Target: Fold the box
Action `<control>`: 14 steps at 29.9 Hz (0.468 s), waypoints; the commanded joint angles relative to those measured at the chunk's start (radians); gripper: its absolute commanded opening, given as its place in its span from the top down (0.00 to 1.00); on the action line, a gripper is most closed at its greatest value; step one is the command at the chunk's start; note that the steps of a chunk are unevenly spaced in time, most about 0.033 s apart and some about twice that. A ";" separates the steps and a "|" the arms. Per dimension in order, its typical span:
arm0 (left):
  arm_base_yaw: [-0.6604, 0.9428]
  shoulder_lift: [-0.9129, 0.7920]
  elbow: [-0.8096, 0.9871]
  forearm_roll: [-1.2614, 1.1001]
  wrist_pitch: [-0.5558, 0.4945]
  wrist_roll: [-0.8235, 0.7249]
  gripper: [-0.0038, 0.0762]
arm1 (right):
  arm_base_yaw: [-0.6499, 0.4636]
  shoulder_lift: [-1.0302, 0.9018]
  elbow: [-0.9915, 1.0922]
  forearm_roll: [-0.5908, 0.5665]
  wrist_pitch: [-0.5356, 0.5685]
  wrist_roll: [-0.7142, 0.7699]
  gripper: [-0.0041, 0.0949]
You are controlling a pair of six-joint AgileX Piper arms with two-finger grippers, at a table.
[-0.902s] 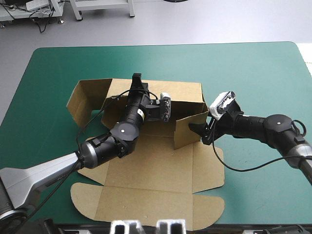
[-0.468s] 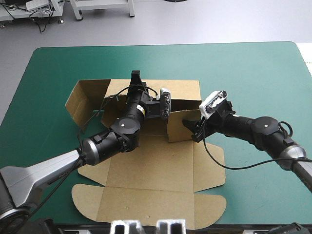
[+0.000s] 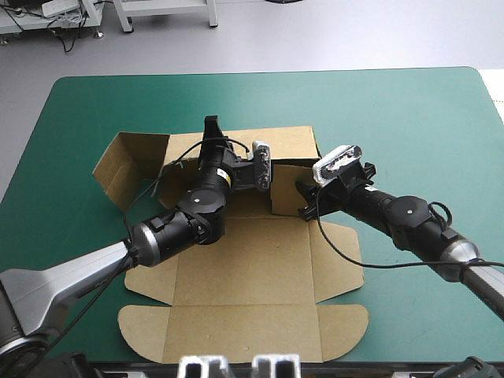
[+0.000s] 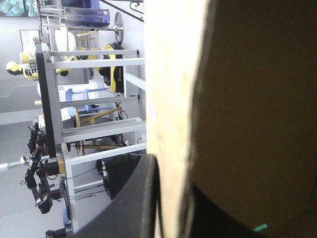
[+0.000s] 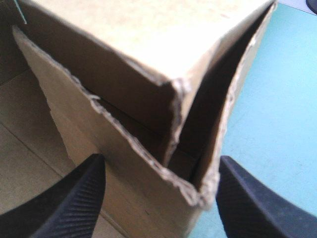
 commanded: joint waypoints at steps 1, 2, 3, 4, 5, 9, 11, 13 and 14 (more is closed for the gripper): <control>-0.009 -0.042 -0.026 -0.002 0.025 -0.005 0.94 | -0.001 -0.022 -0.028 0.020 -0.053 0.011 0.42; -0.009 -0.042 -0.026 -0.002 0.025 -0.005 0.94 | -0.001 -0.022 -0.028 0.020 -0.051 0.011 0.43; -0.009 -0.042 -0.026 -0.002 0.023 -0.005 0.94 | -0.001 -0.022 -0.028 0.020 -0.038 0.011 0.46; -0.009 -0.042 -0.026 -0.002 0.023 -0.005 0.94 | -0.001 -0.022 -0.028 0.020 -0.018 0.011 0.51; -0.009 -0.042 -0.026 -0.002 0.021 -0.005 0.94 | -0.001 -0.022 -0.028 0.020 0.008 0.009 0.55; -0.009 -0.042 -0.026 -0.002 0.014 -0.027 0.94 | -0.001 -0.022 -0.028 0.017 0.102 -0.017 0.80; -0.009 -0.042 -0.026 -0.002 0.010 -0.027 0.94 | -0.001 -0.022 -0.028 0.014 0.125 -0.029 0.91; -0.009 -0.042 -0.026 -0.002 0.010 -0.027 0.94 | -0.001 -0.022 -0.028 0.013 0.124 -0.029 0.98; -0.009 -0.042 -0.026 -0.004 0.010 -0.027 0.94 | -0.001 -0.022 -0.028 0.013 0.124 -0.029 0.98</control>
